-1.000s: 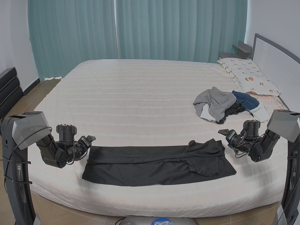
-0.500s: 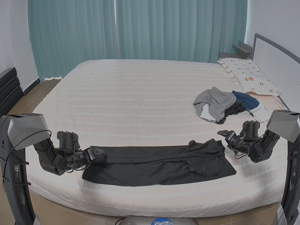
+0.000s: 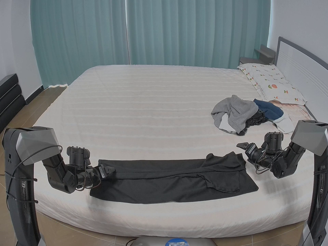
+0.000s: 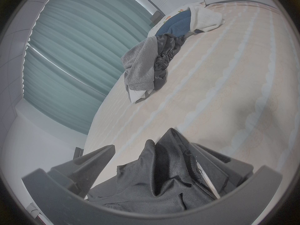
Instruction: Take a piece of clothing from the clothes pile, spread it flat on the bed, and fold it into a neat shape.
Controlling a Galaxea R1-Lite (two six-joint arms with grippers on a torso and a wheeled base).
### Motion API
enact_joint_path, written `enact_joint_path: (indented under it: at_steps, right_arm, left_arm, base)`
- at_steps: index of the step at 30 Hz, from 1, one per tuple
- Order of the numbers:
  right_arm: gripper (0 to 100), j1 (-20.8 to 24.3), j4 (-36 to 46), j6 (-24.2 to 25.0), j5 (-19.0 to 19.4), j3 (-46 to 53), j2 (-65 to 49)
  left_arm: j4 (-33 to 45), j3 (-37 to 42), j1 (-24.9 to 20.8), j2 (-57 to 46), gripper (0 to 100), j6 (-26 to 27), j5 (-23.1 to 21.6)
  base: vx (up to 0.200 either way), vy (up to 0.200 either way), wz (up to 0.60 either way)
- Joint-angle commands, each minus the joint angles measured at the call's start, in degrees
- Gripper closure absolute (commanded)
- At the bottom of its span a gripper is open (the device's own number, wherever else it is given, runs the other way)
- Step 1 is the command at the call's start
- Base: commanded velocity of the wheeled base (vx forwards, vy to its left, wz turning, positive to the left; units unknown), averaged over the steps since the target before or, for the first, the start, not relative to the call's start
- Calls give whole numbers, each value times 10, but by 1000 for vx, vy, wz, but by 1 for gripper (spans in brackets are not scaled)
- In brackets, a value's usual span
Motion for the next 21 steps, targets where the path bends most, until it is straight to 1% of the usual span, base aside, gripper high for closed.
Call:
enact_joint_path:
  at_steps: [1,4,5,13,21]
  right_arm:
    - [0,1,0,0,0,1,0]
    - [0,1,0,0,0,0,0]
    - [0,1,0,0,0,1,0]
    - [0,1,0,0,0,2,0]
    - [0,0,0,0,0,3,0]
  left_arm:
    - [0,-3,-1,11,0,-1,0]
    - [-2,2,-1,7,0,-1,0]
    - [-3,4,-1,6,100,-3,0]
    - [-5,10,0,-8,100,-16,2]
    - [-8,17,4,-10,100,-15,2]
  base:
    - [0,0,0]
    - [0,0,0]
    - [0,0,0]
    - [0,0,0]
    - [0,0,0]
